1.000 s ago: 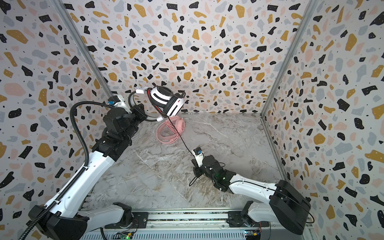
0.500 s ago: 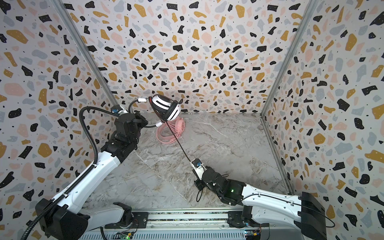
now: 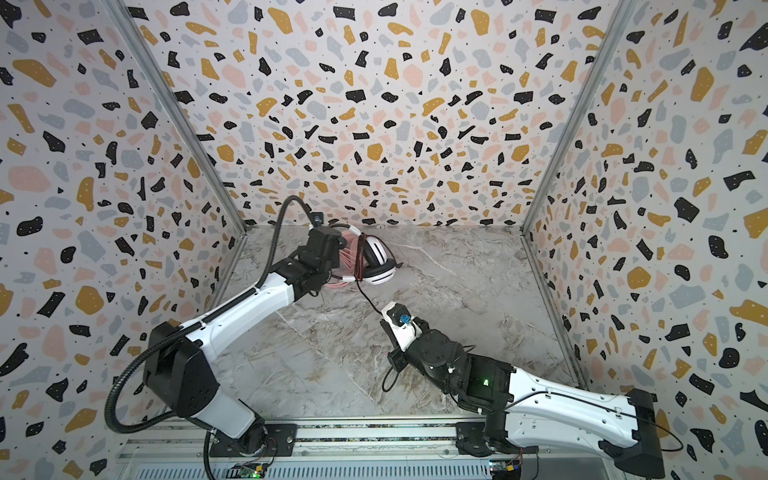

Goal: Wrap the headphones

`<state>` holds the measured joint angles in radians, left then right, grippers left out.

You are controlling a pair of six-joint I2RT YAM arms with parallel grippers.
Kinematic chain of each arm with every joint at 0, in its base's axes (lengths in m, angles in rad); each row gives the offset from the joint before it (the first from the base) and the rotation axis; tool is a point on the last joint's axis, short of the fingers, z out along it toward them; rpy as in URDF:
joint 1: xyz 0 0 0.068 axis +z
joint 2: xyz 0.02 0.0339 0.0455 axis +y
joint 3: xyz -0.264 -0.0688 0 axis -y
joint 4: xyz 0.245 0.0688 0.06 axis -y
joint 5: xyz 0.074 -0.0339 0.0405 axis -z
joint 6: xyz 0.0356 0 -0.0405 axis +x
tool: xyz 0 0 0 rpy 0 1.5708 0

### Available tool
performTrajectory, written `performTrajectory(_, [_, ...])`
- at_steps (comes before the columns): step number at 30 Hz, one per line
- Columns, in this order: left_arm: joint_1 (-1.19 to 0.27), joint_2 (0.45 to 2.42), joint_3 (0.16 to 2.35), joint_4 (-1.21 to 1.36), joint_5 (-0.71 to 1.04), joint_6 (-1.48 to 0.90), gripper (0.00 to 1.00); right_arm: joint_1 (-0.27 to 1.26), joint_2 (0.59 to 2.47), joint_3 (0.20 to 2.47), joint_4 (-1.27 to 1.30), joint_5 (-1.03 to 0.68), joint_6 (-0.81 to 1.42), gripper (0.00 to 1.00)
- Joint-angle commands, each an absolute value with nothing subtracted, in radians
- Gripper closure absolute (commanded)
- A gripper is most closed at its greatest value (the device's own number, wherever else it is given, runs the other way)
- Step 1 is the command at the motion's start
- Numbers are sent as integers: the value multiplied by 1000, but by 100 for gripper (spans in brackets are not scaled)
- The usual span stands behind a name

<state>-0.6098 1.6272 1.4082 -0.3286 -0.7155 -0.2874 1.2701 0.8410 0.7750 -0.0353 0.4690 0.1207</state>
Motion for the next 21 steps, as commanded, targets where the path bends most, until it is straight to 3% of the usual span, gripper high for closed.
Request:
performTrajectory(1, [-657,1617,1489,-385,-810,-186,100,1266,792,828,-41,569,49,97])
performTrajectory(5, [-699,1589,1470,-379,-798,-142,100,1242,731,855,-65,644,11,97])
performTrajectory(9, [-722,1520,1394,-346,-771,-121,100,1164,689,866,-66,609,6,98])
performTrajectory(21, [-759,1396,1231,-497,-361,-3,100,944,791,965,-144,561,-50,98])
